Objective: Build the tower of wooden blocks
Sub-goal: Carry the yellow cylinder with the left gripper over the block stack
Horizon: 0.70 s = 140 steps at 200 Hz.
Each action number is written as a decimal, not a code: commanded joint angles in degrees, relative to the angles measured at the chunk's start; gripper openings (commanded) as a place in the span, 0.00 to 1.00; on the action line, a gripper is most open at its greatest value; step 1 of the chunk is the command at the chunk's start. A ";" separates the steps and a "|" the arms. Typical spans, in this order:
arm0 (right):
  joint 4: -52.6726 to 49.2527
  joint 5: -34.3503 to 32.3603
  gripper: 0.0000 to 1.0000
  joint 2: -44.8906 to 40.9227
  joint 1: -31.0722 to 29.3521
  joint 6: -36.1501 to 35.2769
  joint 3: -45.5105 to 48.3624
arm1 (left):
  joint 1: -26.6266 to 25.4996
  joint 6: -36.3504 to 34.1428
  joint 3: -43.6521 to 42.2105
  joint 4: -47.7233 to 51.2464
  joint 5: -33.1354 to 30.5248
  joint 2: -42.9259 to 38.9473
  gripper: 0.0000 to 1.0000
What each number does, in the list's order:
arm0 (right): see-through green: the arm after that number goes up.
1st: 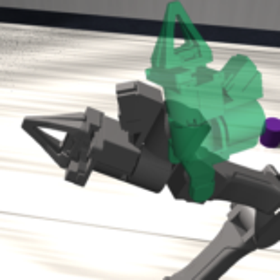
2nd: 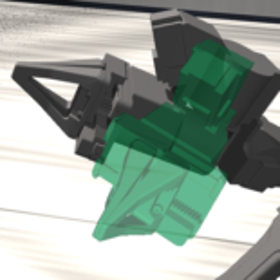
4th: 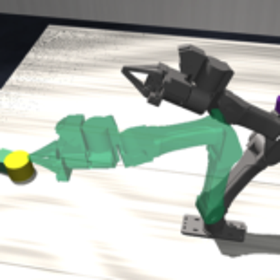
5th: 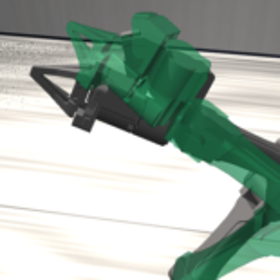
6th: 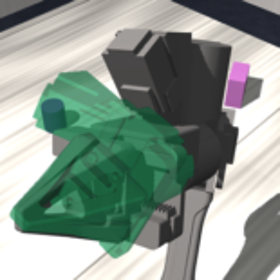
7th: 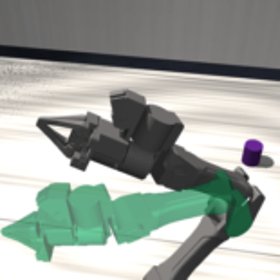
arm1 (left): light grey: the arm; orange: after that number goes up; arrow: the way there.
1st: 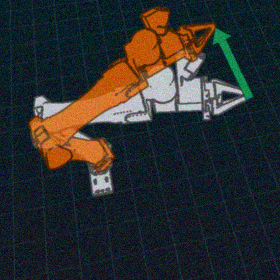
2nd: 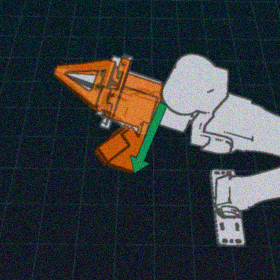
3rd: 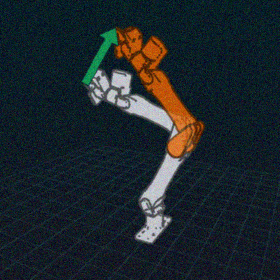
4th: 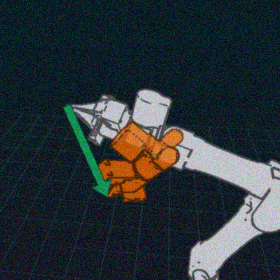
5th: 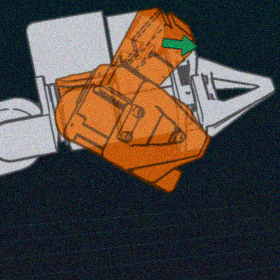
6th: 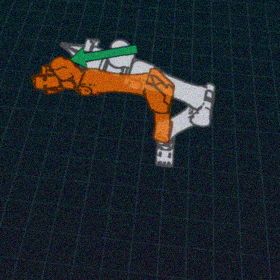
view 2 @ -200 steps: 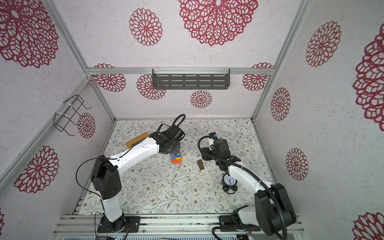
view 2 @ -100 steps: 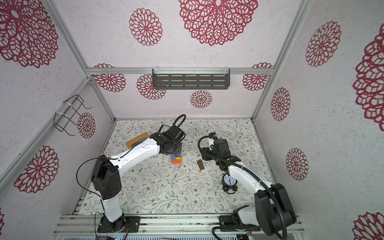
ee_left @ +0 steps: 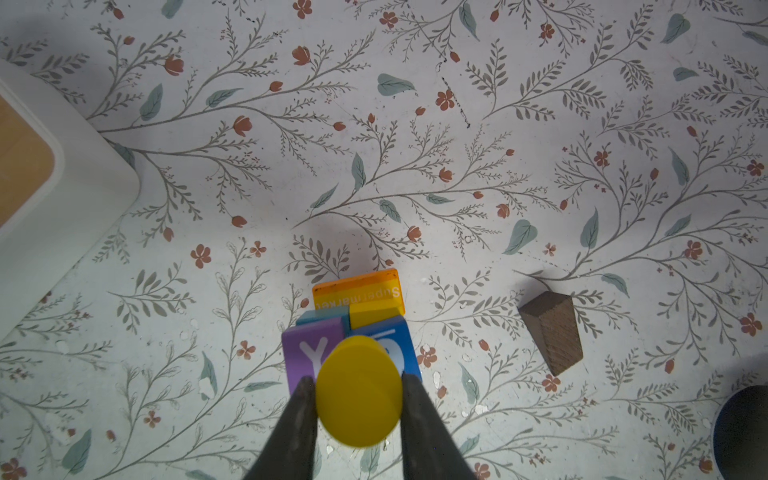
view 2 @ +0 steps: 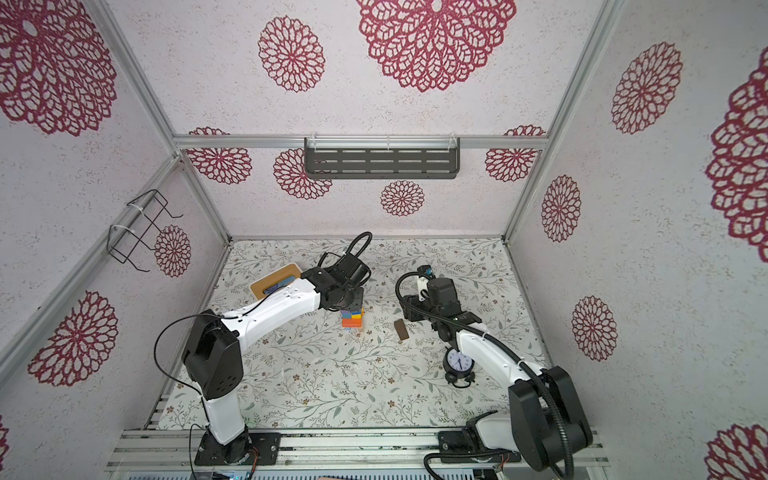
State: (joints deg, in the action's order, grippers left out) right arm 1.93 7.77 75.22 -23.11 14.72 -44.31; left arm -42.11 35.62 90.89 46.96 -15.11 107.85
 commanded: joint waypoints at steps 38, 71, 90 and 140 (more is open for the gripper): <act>1.27 0.75 0.61 0.20 0.26 0.59 -0.21 | -0.20 0.66 -0.43 -1.34 -0.27 0.87 0.20; 1.49 1.64 0.59 0.59 0.30 0.64 -0.18 | -0.24 0.74 -0.54 -1.43 -0.39 0.87 0.19; 1.49 1.72 0.58 0.65 0.36 0.59 -0.13 | -0.17 0.76 -0.72 -1.30 -0.46 0.78 0.19; 1.54 1.91 0.56 0.82 0.37 0.66 0.07 | -0.16 0.86 -1.07 -1.35 -0.85 0.87 0.19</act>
State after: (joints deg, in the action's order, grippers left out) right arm 1.96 9.21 76.14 -23.00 14.72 -44.31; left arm -42.11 35.64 90.37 46.17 -15.20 108.05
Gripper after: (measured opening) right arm 0.564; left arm 0.319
